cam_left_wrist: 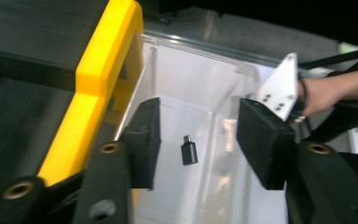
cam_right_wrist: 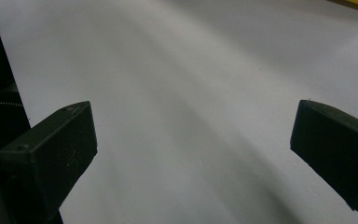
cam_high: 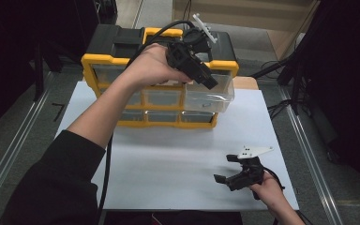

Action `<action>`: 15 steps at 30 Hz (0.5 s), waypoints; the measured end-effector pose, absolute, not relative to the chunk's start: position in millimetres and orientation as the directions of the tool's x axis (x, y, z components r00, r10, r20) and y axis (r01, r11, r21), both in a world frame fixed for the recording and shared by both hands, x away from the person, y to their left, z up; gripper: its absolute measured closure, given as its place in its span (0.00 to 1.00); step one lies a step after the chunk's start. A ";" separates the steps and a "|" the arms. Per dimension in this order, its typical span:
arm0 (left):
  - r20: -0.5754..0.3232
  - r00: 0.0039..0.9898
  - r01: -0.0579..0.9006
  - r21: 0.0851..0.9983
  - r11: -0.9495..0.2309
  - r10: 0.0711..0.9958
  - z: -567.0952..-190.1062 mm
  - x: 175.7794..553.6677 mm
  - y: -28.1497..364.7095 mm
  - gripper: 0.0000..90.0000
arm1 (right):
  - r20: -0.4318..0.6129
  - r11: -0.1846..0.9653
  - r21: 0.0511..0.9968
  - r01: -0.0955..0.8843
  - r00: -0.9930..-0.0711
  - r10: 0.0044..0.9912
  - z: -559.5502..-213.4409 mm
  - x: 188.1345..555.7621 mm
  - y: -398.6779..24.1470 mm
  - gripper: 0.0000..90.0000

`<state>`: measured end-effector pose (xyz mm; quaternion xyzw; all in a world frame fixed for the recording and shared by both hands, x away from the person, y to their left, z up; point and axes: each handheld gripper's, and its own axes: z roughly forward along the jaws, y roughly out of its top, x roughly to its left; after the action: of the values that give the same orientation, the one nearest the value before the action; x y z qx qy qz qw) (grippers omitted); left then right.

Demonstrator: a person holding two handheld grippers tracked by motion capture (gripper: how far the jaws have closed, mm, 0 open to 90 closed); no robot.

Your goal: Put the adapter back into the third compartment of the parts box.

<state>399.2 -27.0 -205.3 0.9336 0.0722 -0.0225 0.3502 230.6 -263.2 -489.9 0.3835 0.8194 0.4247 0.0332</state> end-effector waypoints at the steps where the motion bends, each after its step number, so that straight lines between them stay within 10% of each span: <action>1: -0.117 0.986 0.164 0.650 -0.742 0.115 -201.6 398.8 -20.9 0.52 | 0.270 0.346 0.721 0.600 -0.703 0.657 -489.9 230.6 -263.2 0.00; 15: -0.111 0.986 0.166 0.676 -0.718 0.123 -189.1 381.2 32.9 0.42 | 0.271 0.344 0.722 0.601 -0.703 0.658 -489.5 230.2 -263.5 0.00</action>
<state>381.2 32.9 -189.1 0.9263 0.0780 -0.0288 0.3675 230.2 -263.5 -489.5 0.3842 0.8190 0.4248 0.0337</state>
